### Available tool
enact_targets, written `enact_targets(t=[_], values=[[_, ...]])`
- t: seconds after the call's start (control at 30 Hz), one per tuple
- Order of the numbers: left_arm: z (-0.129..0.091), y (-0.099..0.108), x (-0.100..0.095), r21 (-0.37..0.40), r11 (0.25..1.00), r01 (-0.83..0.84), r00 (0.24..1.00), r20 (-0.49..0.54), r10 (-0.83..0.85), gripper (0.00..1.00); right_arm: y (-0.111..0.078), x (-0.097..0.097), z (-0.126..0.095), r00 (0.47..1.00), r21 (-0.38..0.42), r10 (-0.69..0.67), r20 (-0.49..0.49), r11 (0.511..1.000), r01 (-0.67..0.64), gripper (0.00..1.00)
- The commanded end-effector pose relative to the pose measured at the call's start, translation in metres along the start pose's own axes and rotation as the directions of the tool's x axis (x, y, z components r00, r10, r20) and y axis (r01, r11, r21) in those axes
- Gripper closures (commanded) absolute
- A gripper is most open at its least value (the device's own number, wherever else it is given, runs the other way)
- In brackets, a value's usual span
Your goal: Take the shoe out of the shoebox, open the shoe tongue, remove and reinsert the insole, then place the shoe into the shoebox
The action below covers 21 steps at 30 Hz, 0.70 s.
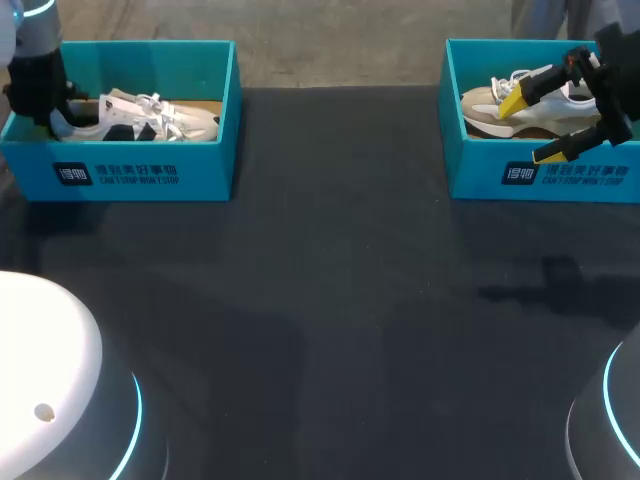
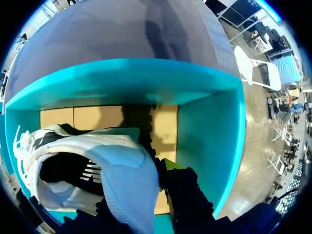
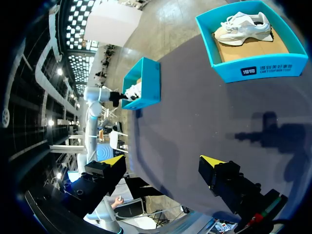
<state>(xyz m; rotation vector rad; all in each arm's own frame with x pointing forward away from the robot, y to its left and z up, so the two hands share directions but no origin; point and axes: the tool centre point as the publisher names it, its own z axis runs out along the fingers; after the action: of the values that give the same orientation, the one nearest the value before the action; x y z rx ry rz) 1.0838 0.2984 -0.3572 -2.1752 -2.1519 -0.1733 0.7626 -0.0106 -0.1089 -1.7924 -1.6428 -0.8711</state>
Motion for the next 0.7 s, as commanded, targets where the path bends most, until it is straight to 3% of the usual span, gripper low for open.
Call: enact_targets(t=[0.03, 0.7], values=[[-0.002, -0.006, 0.001, -0.009, 1.000, 0.002, 1.000, -0.001, -0.002, 1.00, 0.000, 0.000, 0.001, 1.000, 0.000, 0.001, 0.002, 1.000, -0.001, 0.00], [0.014, -0.021, 0.002, 0.040, 0.999, 0.012, 1.000, -0.003, -0.012, 1.00, 0.000, 0.000, 0.001, 1.000, 0.000, 0.001, 0.002, 1.000, -0.001, 0.00]])
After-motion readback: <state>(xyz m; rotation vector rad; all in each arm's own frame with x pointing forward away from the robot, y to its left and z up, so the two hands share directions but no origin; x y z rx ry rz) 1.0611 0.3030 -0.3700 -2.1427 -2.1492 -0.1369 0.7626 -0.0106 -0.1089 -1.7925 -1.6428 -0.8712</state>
